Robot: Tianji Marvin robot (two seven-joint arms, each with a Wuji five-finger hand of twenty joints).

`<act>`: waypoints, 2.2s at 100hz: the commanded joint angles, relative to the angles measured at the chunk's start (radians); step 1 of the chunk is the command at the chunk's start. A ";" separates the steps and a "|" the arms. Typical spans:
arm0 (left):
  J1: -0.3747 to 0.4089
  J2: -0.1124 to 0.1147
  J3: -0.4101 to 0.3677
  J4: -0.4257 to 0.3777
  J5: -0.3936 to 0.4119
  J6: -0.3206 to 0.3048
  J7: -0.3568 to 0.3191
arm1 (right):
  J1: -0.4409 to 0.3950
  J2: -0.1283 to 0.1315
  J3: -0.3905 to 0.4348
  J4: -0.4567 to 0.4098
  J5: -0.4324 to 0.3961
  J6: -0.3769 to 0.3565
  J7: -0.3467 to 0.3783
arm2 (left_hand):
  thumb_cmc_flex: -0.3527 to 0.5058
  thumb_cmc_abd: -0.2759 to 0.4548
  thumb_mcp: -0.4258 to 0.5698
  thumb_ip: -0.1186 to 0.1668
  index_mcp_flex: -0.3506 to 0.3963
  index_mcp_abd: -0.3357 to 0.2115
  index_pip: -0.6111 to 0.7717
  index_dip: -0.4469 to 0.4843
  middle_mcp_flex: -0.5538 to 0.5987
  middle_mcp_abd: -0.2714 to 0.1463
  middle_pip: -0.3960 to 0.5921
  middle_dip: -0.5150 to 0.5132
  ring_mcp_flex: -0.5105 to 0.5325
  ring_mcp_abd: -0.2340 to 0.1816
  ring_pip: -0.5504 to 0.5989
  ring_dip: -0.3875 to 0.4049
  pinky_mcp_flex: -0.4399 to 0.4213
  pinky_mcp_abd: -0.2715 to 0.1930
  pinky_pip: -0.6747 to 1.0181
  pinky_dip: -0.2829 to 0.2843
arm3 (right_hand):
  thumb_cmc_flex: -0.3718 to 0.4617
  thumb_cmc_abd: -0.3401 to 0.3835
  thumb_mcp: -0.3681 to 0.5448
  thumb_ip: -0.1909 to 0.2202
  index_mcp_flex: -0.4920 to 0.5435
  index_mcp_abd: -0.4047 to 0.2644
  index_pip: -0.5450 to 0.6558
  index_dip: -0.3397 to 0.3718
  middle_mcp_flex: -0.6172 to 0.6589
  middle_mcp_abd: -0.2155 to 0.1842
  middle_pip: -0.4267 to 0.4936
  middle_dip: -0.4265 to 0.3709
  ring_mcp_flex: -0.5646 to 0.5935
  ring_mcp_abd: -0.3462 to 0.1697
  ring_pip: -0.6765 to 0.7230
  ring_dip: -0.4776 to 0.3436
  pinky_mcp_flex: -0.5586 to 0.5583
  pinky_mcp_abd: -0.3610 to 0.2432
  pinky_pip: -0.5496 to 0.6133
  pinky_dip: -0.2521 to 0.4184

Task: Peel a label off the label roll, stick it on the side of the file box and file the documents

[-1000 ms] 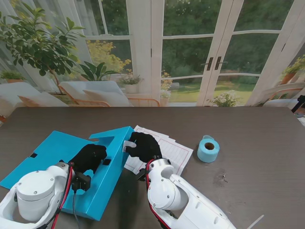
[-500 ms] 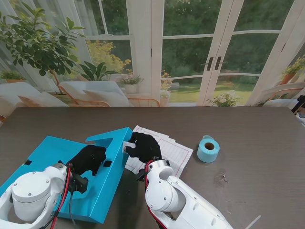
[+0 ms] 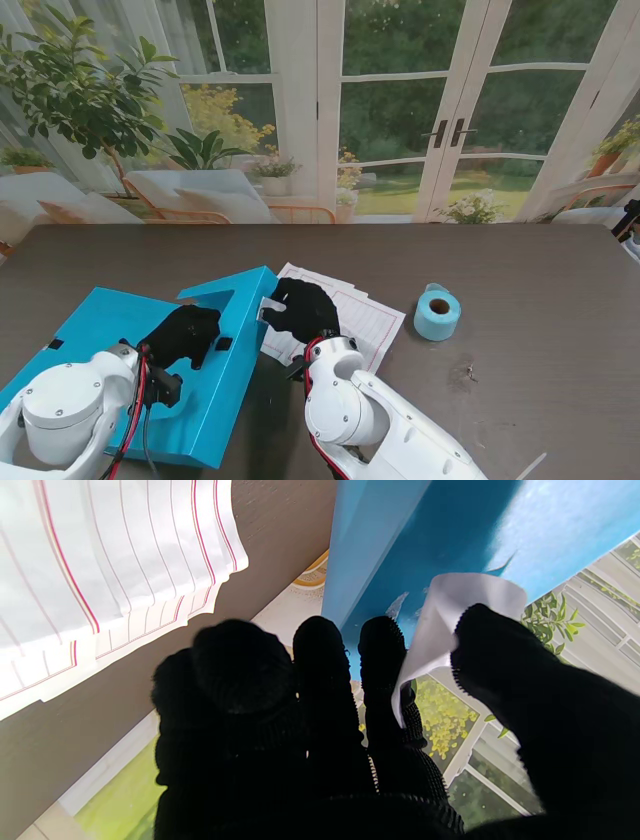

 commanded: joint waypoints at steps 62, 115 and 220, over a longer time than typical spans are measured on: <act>-0.001 0.013 -0.010 0.016 -0.005 -0.055 -0.081 | -0.025 -0.012 -0.019 0.010 0.009 -0.005 0.005 | 0.077 -0.051 0.038 0.037 0.056 0.010 0.027 0.019 0.056 -0.098 0.026 0.025 0.018 0.028 0.042 0.019 0.009 -0.032 0.044 -0.009 | -0.074 0.006 -0.015 0.109 -0.049 -0.014 -0.087 0.092 -0.071 0.012 0.002 -0.028 -0.027 0.017 -0.003 -0.001 -0.041 -0.022 0.053 0.024; -0.021 0.019 -0.004 0.048 -0.021 -0.099 -0.118 | -0.049 -0.001 -0.027 -0.006 0.014 -0.052 0.024 | 0.085 -0.062 0.038 0.045 0.069 0.008 0.016 0.015 0.060 -0.085 0.019 0.036 0.000 0.051 0.039 0.031 -0.015 -0.037 0.029 -0.016 | -0.100 -0.043 -0.026 0.136 -0.052 -0.057 -0.115 0.161 -0.094 0.005 0.003 -0.032 -0.041 0.007 -0.001 -0.001 -0.050 -0.025 0.048 0.026; -0.041 0.024 -0.004 0.098 -0.121 -0.134 -0.197 | -0.081 -0.003 -0.029 -0.028 0.084 -0.130 0.036 | -0.004 -0.001 -0.083 -0.107 0.000 -0.121 -0.177 -0.123 -0.288 0.054 -0.368 -0.001 -0.403 0.086 -0.215 0.070 -0.317 -0.144 -0.182 0.206 | 0.103 0.012 0.043 -0.013 0.004 -0.017 0.061 -0.092 0.056 0.009 -0.015 -0.017 0.020 0.019 0.027 0.015 0.012 -0.003 0.047 0.009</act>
